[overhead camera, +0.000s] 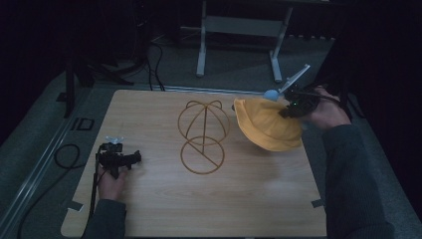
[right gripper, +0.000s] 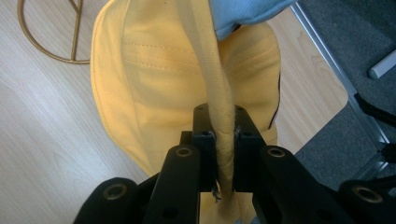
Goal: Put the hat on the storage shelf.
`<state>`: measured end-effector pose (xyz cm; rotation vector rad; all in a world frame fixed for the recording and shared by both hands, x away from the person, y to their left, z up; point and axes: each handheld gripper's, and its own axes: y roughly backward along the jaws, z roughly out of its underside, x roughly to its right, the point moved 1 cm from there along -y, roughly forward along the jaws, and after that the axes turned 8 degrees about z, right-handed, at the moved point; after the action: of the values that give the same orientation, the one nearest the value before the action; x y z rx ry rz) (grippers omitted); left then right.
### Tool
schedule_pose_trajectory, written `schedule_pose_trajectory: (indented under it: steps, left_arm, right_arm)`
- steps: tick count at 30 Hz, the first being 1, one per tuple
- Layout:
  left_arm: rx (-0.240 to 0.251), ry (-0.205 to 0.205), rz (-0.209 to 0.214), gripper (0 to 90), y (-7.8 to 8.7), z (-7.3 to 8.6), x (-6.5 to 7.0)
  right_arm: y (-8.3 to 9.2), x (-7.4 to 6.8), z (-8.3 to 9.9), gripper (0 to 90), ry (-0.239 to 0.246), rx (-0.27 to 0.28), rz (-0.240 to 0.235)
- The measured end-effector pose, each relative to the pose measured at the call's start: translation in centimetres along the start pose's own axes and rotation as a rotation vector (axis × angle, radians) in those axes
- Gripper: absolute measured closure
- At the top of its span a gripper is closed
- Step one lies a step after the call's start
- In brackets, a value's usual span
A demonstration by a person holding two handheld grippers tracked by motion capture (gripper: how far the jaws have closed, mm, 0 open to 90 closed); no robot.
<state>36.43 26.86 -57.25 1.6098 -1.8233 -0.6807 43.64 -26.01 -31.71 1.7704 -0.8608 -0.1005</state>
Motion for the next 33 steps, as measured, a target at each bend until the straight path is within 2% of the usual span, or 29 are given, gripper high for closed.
schedule_pose_trajectory:
  steps: [5, 12, 33]
  left_arm:
    - [0.000, -0.001, 0.000, 1.2, 0.0, 0.0, 0.0]
    - [0.000, -0.001, 0.000, 1.2, 0.0, 0.0, 0.0]
    - [0.001, -0.001, -0.001, 1.1, 0.0, 0.0, 0.0]
  right_arm:
    - [0.9, 0.1, -0.1, 83.6, 0.002, 0.057, -0.015]
    - [1.7, 0.0, -0.4, 83.6, 0.012, 0.094, -0.027]
    - [3.7, -0.6, -2.4, 83.5, 0.046, 0.152, -0.046]
